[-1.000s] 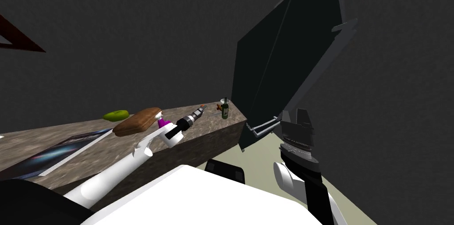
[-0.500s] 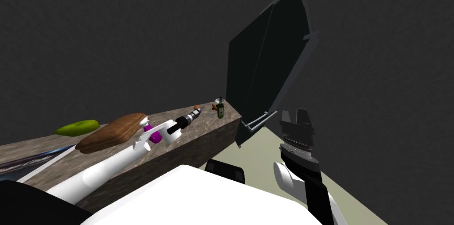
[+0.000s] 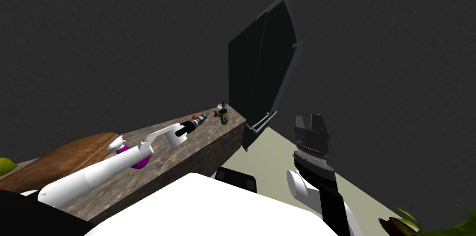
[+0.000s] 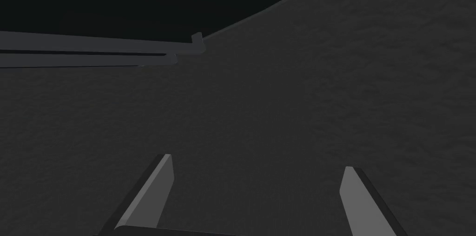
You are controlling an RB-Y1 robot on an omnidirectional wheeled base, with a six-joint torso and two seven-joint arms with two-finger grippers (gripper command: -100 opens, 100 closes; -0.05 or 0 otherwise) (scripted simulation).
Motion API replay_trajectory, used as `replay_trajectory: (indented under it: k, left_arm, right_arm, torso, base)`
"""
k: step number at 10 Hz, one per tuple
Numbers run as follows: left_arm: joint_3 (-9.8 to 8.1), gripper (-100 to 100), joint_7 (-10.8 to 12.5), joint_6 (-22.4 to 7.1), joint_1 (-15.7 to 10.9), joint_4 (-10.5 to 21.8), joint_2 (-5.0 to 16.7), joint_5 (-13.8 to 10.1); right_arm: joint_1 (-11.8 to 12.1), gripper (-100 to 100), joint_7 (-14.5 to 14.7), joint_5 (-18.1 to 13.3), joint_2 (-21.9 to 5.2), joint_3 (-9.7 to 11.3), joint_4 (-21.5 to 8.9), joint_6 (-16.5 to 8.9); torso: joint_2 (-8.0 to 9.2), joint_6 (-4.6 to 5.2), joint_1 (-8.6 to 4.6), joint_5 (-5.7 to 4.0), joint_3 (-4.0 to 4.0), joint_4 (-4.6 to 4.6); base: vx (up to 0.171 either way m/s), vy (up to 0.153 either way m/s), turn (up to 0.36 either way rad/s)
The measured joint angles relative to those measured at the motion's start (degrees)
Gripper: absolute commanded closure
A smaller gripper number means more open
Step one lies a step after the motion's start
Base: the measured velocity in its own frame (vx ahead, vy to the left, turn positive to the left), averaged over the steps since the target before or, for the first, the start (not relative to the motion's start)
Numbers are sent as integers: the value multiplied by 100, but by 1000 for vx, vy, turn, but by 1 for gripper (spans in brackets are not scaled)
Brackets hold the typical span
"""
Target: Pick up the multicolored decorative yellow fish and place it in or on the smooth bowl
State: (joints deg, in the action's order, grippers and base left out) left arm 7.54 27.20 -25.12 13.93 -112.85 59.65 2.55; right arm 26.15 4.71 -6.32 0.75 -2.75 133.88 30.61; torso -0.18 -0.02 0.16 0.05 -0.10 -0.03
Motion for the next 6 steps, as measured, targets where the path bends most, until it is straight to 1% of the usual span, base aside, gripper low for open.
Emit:
replay_trajectory:
  k: [1, 2, 3, 4, 5, 6]
  left_arm:
    - [37, -100, 34, -108, -49, 49, 72, -29]
    - [51, -100, 85, -234, -66, 111, 221, -103]
    - [49, -100, 151, -379, -24, 168, 342, -130]
    - [63, -100, 224, -528, -59, 273, 566, -268]
    - [125, -100, 249, -650, -152, 340, 613, -307]
    - [183, -100, 268, -759, -210, 439, 677, -345]
  right_arm:
    - [2, 0, 0, 0, 0, -1, 0, 0]
    - [0, 0, 0, 0, 0, 0, 0, 0]
    - [1, 0, 0, 0, 0, 0, 0, 0]
    - [1, 0, 0, 0, 0, 0, 0, 0]
    - [2, 0, 0, 0, 0, -1, 0, 0]
    - [1, 0, 0, 0, 0, -1, 0, 0]
  torso:
    - [0, -8, 0, 0, 0, 1]
    - [-2, -2, -3, -1, -1, 0]
    - [-4, -3, -1, -1, -2, -1]
    - [-6, -2, 1, -1, -3, -1]
    - [-6, -10, -1, 1, -3, -1]
    - [-7, -5, -4, -1, -4, -1]
  base:
    - [6, 9, -269]
    - [10, 18, -376]
    - [13, 22, -378]
    - [11, 21, -98]
    - [13, 9, -184]
    - [24, 14, -336]
